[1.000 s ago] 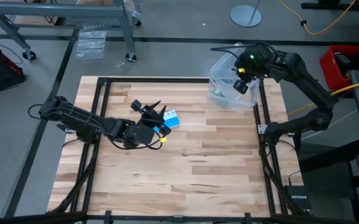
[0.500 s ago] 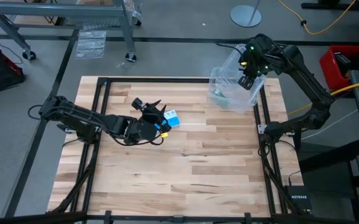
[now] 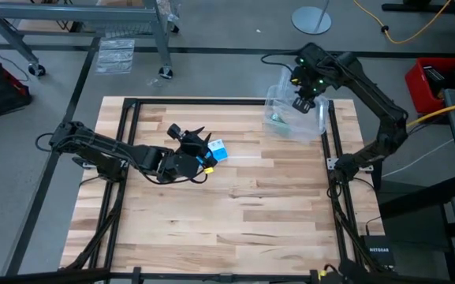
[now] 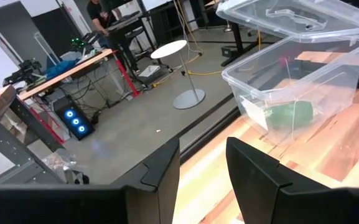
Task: Roll bandage
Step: Close the transparent tupperware lid
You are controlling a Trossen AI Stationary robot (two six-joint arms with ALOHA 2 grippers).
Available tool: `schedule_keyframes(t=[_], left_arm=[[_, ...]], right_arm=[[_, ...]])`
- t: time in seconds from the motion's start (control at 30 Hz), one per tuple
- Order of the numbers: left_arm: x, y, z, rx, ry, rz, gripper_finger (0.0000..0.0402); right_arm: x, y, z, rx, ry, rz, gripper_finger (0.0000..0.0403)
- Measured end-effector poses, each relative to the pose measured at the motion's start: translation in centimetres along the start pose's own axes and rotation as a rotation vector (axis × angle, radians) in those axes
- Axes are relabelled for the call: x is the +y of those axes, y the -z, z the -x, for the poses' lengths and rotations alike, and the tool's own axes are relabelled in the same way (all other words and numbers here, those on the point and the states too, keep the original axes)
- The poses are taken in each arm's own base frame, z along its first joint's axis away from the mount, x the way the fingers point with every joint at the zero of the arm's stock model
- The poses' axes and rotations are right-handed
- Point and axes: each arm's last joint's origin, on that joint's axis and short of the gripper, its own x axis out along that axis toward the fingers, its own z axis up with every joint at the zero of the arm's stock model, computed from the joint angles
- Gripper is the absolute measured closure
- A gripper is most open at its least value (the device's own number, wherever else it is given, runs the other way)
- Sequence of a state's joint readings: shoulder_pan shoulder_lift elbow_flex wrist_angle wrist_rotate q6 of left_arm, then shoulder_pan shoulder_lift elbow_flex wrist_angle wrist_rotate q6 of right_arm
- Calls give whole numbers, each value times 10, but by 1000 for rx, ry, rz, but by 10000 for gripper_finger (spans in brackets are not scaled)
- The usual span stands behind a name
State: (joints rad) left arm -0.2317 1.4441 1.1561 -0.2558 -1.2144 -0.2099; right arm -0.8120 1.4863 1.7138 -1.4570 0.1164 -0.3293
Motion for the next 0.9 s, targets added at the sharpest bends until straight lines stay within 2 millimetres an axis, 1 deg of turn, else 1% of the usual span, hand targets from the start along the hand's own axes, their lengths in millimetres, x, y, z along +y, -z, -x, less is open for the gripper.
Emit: schedule_keyframes(t=[0.17, 0.5, 0.67, 0.9], left_arm=[[0, 0, 0, 0, 0, 0, 277], [-1, 0, 0, 5, 25, 0, 277], [-1, 0, 0, 6, 29, 0, 277], [-1, 0, 0, 6, 29, 0, 277]], right_arm=[[-3, -5, -9, 52, 67, 15, 370], [-3, -5, -9, 44, 81, -4, 370], [-4, 0, 0, 38, 145, -9, 370], [-2, 14, 21, -31, 164, -19, 370]])
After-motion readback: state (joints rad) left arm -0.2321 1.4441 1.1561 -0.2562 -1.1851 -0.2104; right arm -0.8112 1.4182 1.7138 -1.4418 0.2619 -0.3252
